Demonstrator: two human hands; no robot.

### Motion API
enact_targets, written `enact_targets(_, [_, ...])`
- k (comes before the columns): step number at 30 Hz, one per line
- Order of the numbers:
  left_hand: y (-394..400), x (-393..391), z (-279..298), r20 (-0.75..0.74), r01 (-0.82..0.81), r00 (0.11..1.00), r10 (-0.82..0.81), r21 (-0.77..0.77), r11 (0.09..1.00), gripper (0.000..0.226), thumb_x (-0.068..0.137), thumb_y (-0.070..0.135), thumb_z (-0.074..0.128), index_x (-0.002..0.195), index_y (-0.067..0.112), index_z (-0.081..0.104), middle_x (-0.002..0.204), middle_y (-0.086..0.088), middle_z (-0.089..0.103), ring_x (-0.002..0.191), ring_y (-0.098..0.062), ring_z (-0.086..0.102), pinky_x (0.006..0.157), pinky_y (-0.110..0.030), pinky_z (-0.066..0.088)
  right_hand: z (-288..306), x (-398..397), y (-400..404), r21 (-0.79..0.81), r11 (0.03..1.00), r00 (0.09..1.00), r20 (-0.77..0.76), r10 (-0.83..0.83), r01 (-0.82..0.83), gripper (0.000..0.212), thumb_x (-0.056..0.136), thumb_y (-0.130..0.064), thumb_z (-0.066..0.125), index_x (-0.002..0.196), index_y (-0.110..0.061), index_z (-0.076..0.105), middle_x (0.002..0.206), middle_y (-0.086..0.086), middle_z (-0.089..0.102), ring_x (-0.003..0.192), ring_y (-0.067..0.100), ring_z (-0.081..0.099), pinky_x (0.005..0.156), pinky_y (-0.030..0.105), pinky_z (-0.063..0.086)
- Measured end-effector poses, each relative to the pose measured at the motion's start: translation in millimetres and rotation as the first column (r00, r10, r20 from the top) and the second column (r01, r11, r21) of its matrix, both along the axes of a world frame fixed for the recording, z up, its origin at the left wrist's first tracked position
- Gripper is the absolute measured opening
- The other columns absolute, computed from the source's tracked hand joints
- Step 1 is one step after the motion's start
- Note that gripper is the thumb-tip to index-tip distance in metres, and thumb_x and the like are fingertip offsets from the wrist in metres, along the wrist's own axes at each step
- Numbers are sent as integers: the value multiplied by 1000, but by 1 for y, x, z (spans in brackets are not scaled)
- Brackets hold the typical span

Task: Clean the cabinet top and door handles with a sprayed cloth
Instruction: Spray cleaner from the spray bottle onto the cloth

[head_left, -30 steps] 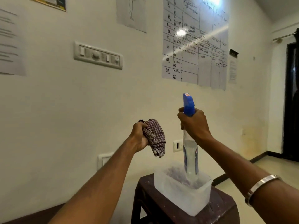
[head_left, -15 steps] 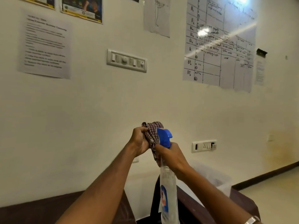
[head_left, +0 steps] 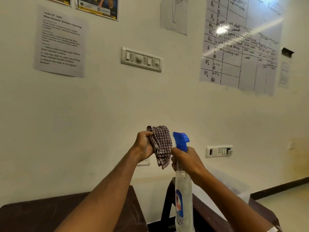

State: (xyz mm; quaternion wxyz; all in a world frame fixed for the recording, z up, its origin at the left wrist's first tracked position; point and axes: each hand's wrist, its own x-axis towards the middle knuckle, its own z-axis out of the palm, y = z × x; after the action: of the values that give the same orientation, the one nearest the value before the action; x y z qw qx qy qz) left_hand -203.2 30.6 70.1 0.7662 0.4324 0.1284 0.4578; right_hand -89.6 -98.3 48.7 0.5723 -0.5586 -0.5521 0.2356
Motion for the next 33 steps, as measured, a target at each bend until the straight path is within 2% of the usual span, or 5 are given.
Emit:
enact_targets(9, [3, -2, -3, -6, -22, 1000, 22, -10, 1000, 42, 90, 13, 29, 115, -2, 59, 121, -23, 62, 115, -36, 57, 106, -50, 41, -23, -15, 1, -63, 995, 997, -1, 77, -77, 12, 86, -17, 58, 79, -8, 57, 60, 3, 55, 55, 17, 55, 58, 29, 50])
enact_targets(19, [2, -11, -6, -30, -35, 999, 35, -7, 999, 42, 91, 14, 27, 115, -3, 58, 111, -22, 65, 104, -34, 61, 86, -46, 49, -26, -2, 1, -45, 999, 1000, -8, 1, -1, 16, 87, -22, 61, 88, -6, 59, 62, 3, 58, 55, 16, 57, 62, 34, 53])
enact_targets(24, [-1, -13, -6, -40, -40, 998, 40, -12, 999, 40, 92, 14, 27, 111, -2, 59, 111, -21, 65, 103, -33, 61, 84, -44, 49, -34, -5, -2, -56, 998, 1000, 20, 13, -12, 13, 87, -19, 60, 83, -7, 58, 63, 5, 57, 56, 17, 57, 61, 32, 53])
enact_targets(28, [-3, -14, -5, -43, -56, 998, 56, -14, 998, 44, 91, 14, 28, 121, -3, 55, 120, -23, 62, 108, -34, 59, 87, -45, 49, -43, -12, -2, -72, 996, 998, -12, 60, -61, 21, 88, -19, 60, 96, 0, 58, 63, 4, 56, 56, 17, 56, 61, 30, 53])
enact_targets(33, [-5, -16, -2, -57, -70, 996, 70, -1, 998, 42, 92, 14, 27, 116, -3, 58, 111, -21, 65, 101, -33, 62, 81, -44, 50, -54, -18, -5, -111, 991, 996, 26, 82, -78, 14, 89, -18, 58, 84, -6, 56, 64, 5, 56, 53, 12, 56, 58, 23, 51])
